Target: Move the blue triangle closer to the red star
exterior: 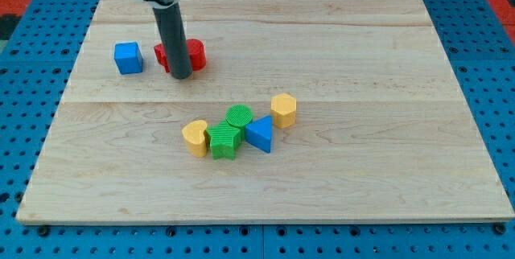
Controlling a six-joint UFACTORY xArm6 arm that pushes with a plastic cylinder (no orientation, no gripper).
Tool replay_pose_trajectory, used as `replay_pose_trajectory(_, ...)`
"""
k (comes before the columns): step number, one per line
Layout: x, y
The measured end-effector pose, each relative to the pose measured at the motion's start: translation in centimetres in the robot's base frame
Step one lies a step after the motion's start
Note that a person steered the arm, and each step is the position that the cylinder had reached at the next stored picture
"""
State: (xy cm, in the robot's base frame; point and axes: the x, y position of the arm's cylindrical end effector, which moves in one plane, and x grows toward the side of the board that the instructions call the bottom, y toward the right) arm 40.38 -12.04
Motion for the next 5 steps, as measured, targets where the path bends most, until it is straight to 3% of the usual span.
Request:
replay_pose_trajectory(1,1.5,-7.1)
replay_pose_trajectory(2,-1.9,-11.4)
replay_pose_trajectory(3,-4.0,-7.3)
replay_pose_trajectory(5,6.9,-6.6)
